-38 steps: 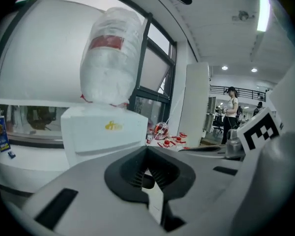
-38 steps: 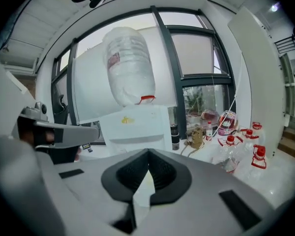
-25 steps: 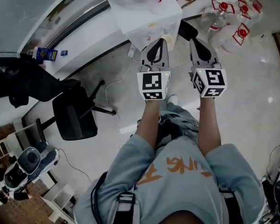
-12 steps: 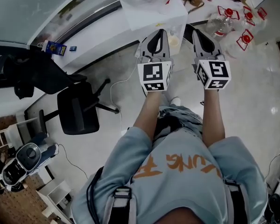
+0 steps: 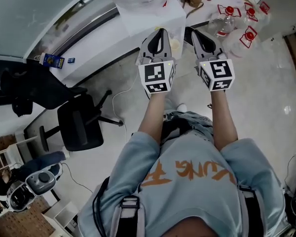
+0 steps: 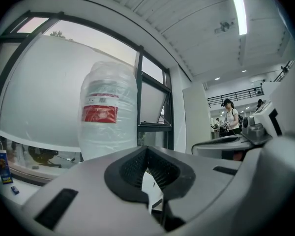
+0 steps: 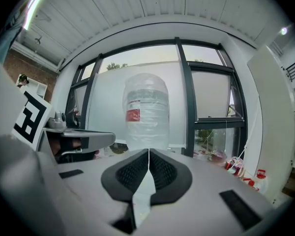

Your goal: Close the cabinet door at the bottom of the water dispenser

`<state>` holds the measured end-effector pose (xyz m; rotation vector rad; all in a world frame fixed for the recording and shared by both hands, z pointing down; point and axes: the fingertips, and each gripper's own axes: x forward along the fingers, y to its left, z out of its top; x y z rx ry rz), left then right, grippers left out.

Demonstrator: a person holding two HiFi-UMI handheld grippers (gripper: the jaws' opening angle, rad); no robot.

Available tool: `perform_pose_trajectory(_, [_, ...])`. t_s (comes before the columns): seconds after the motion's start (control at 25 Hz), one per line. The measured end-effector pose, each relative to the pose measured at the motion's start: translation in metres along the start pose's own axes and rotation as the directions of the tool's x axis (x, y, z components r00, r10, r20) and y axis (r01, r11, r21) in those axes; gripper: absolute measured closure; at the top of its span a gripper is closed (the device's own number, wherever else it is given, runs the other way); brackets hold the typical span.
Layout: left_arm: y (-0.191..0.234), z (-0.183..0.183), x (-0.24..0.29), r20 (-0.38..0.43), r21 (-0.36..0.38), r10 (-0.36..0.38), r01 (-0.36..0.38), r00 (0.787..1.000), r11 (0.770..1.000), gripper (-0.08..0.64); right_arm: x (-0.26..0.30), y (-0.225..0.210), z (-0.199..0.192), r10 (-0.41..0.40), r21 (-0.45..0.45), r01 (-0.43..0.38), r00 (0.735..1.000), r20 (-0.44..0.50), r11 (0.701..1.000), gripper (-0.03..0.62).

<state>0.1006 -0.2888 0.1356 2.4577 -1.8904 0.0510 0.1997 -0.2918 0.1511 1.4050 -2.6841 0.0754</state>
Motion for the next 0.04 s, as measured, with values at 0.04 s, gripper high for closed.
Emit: perform_pose_trajectory(0.04, [-0.0001, 0.0026, 0.0013, 0.006, 0.003, 0.0, 0.0, 1.0, 1.0, 0.54, -0.0006, 0.0016, 0.0014, 0.003, -0.003, -0.003, 1.0, 0.004, 1.0, 0.563])
